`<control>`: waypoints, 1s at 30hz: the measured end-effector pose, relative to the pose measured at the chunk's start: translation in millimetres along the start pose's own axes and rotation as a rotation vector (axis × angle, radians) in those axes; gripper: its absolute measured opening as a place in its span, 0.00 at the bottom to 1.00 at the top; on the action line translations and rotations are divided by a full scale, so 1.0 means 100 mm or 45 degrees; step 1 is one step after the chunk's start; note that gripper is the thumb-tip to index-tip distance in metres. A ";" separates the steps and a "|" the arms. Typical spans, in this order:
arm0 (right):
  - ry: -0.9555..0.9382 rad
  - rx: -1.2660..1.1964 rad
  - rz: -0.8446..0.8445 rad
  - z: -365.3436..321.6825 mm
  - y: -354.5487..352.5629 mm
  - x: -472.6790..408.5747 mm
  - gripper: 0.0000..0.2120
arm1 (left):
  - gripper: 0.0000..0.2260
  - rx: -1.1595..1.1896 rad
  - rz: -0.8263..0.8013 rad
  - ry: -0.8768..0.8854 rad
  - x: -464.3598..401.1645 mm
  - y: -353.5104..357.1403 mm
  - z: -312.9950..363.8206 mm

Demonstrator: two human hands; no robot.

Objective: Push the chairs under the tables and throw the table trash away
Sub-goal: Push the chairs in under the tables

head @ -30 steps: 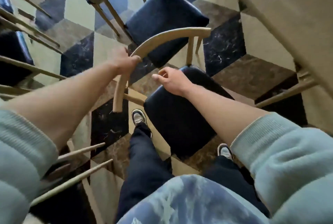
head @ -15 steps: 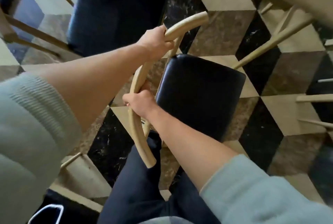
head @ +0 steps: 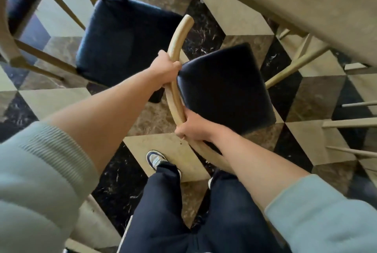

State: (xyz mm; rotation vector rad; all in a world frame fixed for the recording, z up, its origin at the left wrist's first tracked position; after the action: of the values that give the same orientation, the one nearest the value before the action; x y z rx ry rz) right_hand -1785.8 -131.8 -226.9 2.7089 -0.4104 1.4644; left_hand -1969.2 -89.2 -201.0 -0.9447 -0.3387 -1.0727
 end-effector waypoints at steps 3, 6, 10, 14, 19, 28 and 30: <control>0.010 0.132 -0.051 0.19 -0.36 0.13 0.28 | 0.22 0.164 -0.007 -0.107 0.09 0.14 0.09; -0.017 0.285 -0.053 0.31 -0.81 0.23 0.23 | 0.21 0.314 0.048 -0.237 0.13 0.33 0.19; -0.082 0.449 -0.049 0.40 -1.40 0.30 0.21 | 0.20 0.426 0.125 -0.347 0.13 0.54 0.41; -0.156 0.554 0.004 0.52 -1.99 0.37 0.20 | 0.21 0.543 0.133 -0.444 0.10 0.82 0.73; -0.157 0.713 -0.019 0.75 -2.73 0.40 0.21 | 0.19 0.578 0.138 -0.484 -0.02 1.31 1.17; -0.188 0.686 0.037 1.06 -3.30 0.50 0.17 | 0.22 0.349 0.048 -0.529 -0.10 1.72 1.70; -0.183 0.698 0.020 1.06 -3.29 0.51 0.19 | 0.21 0.322 0.008 -0.549 -0.08 1.70 1.69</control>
State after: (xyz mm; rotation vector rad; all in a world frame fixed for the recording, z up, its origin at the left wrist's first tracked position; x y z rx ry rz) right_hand -1591.4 158.4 -212.6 3.2439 -0.0267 1.5833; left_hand -1793.8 74.7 -190.8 -0.9418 -0.8070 -0.7903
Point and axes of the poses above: each hand's wrist, its own x-axis away from the middle knuckle, its own y-axis out of the palm, z = x × y, the point moved 3 cm from there along -x, towards the middle knuckle
